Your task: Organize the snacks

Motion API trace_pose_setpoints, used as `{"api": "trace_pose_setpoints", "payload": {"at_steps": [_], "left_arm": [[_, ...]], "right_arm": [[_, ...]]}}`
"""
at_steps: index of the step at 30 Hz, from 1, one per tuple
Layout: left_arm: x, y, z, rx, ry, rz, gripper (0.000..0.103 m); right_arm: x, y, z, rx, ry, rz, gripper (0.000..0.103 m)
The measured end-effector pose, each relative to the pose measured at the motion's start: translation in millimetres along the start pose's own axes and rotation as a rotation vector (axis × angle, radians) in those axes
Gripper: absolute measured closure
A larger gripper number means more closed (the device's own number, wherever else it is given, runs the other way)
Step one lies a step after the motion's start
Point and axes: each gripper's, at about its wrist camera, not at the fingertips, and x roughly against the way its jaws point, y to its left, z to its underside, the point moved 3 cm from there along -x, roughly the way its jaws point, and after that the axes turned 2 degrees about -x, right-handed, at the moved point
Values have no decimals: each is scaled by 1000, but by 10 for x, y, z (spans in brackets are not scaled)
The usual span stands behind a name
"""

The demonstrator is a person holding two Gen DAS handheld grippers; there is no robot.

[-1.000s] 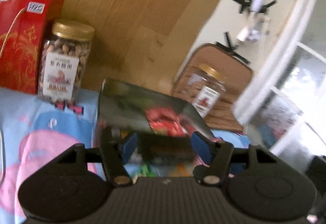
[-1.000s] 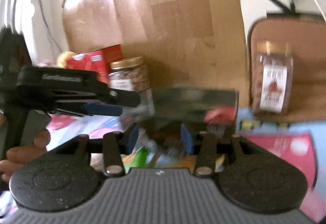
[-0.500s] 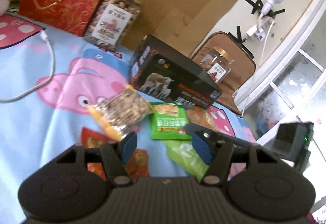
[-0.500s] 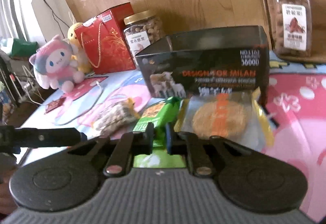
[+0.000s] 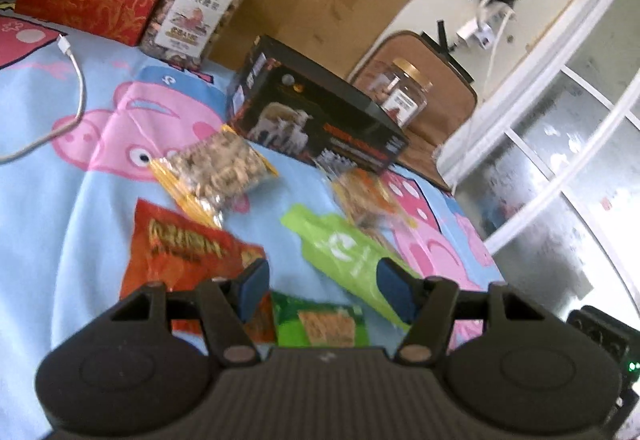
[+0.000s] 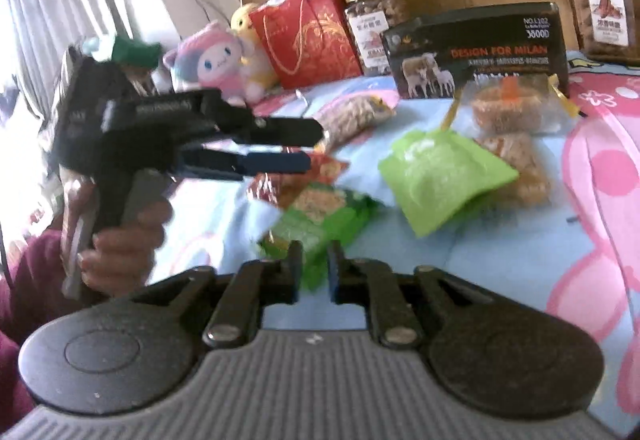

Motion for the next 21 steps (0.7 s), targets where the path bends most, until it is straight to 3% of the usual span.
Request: {"api": "trace_pose_setpoints", "payload": {"at_steps": [2,3,10,14,15,17,21], "left_arm": [[70,-26,62,-19,5,2,42],[106,-38,94,-30,9,0,42],[104,-76,316,-76,99,-36,42],[41,-141,355,-104,100,-25,47],[34,-163,359,-108,98,-33,47],[41,-207,363,-136,97,-51,50],[145,-269,248,-130,56,-7,50]], "right_arm": [[6,6,4,6,4,-12,57],[8,19,3,10,2,-16,53],[-145,193,76,184,4,33,42],[-268,330,143,326,-12,108,42],[-281,343,152,339,-16,122,47],[-278,340,136,357,-26,156,55],[-141,298,20,305,-93,120,55]]}}
